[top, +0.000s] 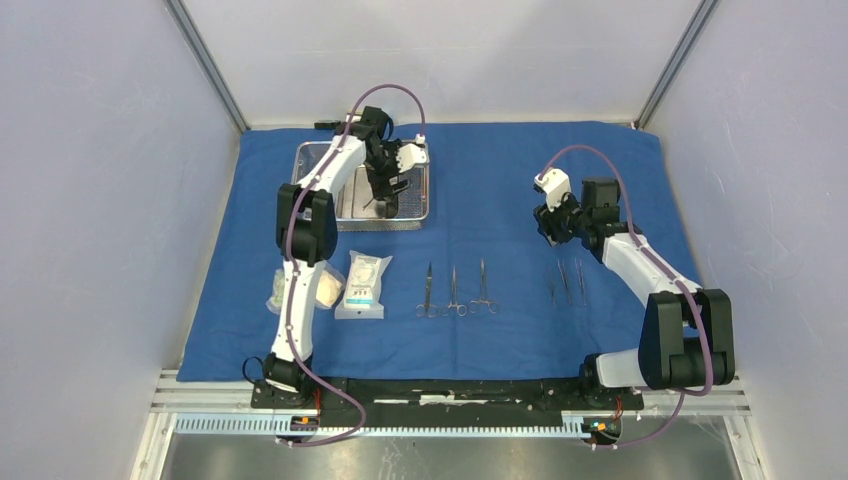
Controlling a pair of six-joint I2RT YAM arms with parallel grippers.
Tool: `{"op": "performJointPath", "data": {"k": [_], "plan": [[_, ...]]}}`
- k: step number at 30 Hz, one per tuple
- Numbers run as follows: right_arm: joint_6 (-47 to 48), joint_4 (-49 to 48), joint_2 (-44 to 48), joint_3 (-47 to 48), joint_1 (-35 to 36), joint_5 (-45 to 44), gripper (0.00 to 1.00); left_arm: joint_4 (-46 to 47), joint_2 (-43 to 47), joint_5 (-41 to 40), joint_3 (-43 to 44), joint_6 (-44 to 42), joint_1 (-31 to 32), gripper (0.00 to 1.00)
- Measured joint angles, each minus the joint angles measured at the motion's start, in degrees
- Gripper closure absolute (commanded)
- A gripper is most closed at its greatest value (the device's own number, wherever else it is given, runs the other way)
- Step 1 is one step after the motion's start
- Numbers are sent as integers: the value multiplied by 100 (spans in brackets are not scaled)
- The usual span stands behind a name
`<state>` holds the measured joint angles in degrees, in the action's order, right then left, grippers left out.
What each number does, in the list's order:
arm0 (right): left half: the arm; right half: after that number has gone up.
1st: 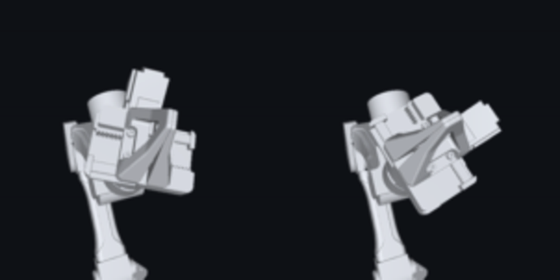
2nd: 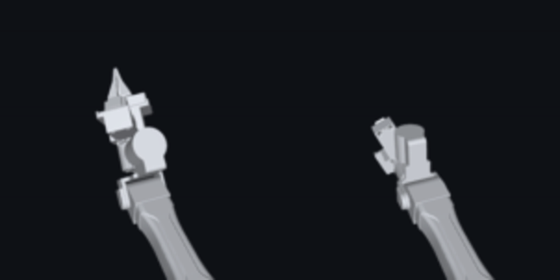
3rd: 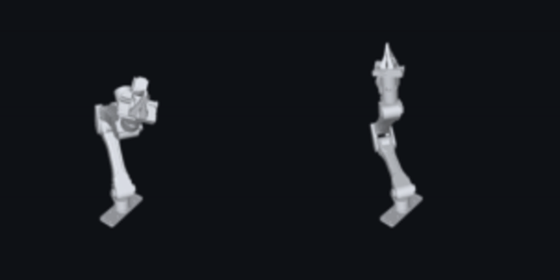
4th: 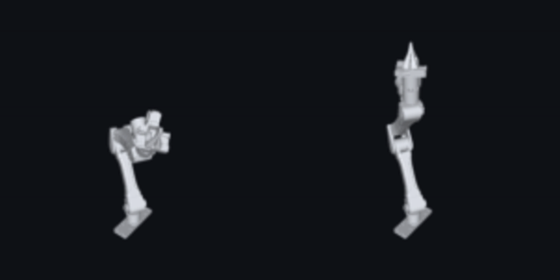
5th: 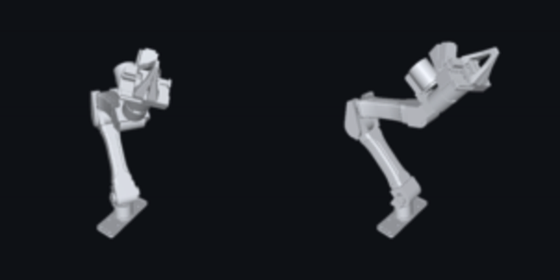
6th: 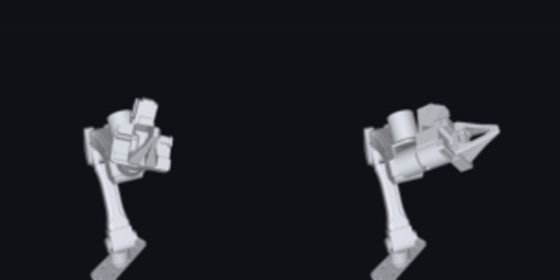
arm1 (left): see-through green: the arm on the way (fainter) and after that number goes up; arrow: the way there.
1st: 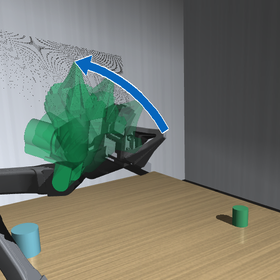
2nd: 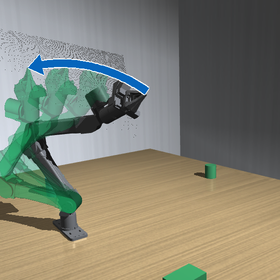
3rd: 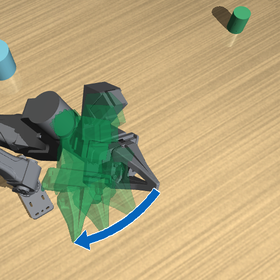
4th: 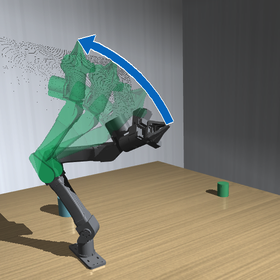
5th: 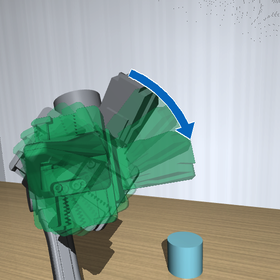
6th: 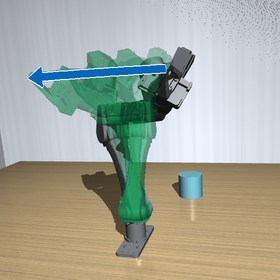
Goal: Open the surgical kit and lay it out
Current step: Adjust the medical item in the container.
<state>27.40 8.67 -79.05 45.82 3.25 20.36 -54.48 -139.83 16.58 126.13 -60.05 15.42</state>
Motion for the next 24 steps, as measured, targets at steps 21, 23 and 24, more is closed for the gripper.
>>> {"op": "performJointPath", "data": {"k": [21,23,24], "plan": [[13,2,-146,-31,-55,13,46,-664,-223,490,348,-675,-111,73],[13,7,-201,-31,-72,13,46,-669,-223,535,348,-678,-160,80],[13,9,-227,-31,-76,13,46,-667,-223,575,348,-678,-186,82]]}}
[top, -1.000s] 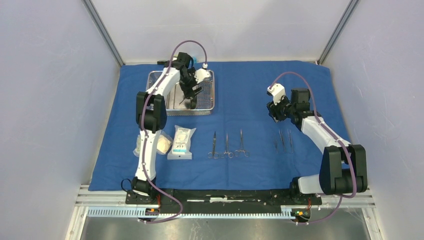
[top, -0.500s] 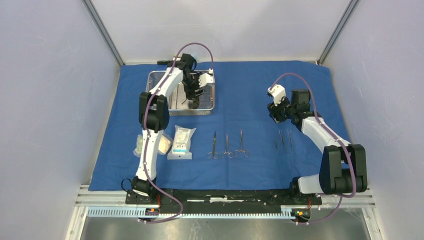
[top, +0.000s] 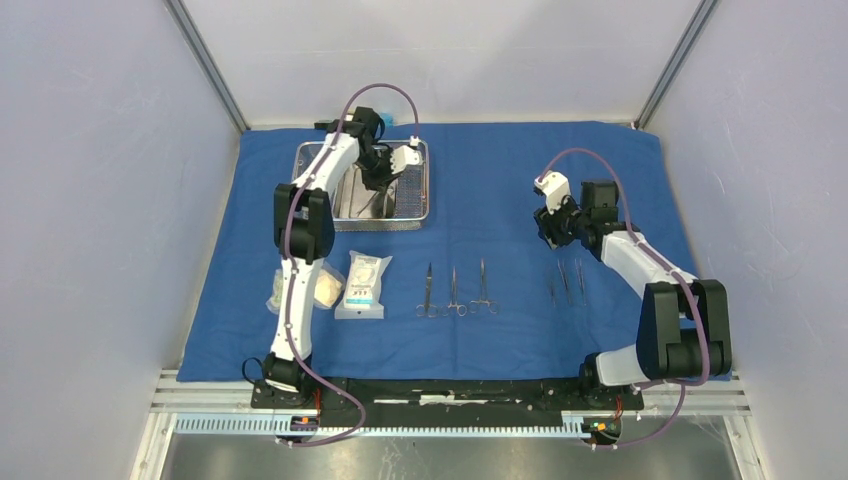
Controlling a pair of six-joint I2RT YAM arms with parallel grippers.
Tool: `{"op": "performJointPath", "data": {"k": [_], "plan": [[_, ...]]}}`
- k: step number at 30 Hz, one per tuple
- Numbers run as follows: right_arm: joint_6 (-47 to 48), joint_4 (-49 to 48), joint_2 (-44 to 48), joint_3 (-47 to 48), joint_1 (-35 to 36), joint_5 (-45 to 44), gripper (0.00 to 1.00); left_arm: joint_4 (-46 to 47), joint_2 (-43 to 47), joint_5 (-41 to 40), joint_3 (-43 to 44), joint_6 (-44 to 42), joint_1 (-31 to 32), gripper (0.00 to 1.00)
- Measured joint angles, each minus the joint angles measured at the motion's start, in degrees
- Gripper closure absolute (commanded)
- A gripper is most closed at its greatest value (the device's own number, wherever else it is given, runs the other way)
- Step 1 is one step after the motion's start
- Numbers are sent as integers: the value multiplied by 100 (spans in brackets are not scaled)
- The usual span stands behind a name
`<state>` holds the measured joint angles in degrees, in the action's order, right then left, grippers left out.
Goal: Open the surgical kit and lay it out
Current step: Adjust the medical item in the container.
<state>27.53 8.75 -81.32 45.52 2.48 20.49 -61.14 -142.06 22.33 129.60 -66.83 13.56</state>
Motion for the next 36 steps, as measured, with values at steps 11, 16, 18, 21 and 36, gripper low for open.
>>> {"op": "performJointPath", "data": {"k": [11,16,18,21,36], "plan": [[0,74,-157,0,-90,0,47,-2,22,166,-20,9,-122,98],[0,118,-170,0,-127,0,47,7,101,201,-140,15,-208,98],[0,127,-170,0,-149,0,47,24,122,192,-177,48,-258,98],[0,142,-170,13,-181,0,47,72,168,164,-254,144,-356,98],[192,369,-339,284,-190,35,49,1222,262,-758,-444,2011,-774,56]]}}
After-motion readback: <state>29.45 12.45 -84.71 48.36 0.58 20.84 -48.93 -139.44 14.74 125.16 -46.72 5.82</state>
